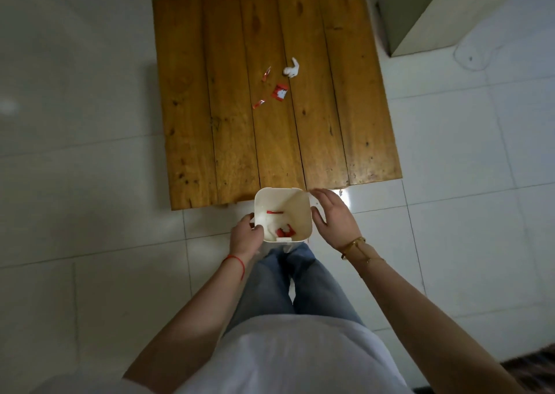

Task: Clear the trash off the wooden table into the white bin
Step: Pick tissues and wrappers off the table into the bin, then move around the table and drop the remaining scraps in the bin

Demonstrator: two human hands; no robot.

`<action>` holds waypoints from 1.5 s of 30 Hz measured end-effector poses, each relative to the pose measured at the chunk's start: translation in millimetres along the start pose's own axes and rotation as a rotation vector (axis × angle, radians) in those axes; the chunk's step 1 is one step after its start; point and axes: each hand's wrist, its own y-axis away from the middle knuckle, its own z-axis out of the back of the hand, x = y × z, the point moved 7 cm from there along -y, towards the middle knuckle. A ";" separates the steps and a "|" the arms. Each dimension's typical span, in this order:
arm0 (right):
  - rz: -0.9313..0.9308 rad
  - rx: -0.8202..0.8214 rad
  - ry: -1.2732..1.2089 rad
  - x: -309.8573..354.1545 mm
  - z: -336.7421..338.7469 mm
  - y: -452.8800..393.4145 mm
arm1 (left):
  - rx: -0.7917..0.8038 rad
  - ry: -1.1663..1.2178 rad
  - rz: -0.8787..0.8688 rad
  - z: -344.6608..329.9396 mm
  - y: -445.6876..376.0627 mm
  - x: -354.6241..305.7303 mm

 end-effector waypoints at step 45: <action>-0.240 -0.320 -0.066 -368.8 427.3 19.9 | 0.116 -0.004 -0.206 -335.7 68.2 -440.5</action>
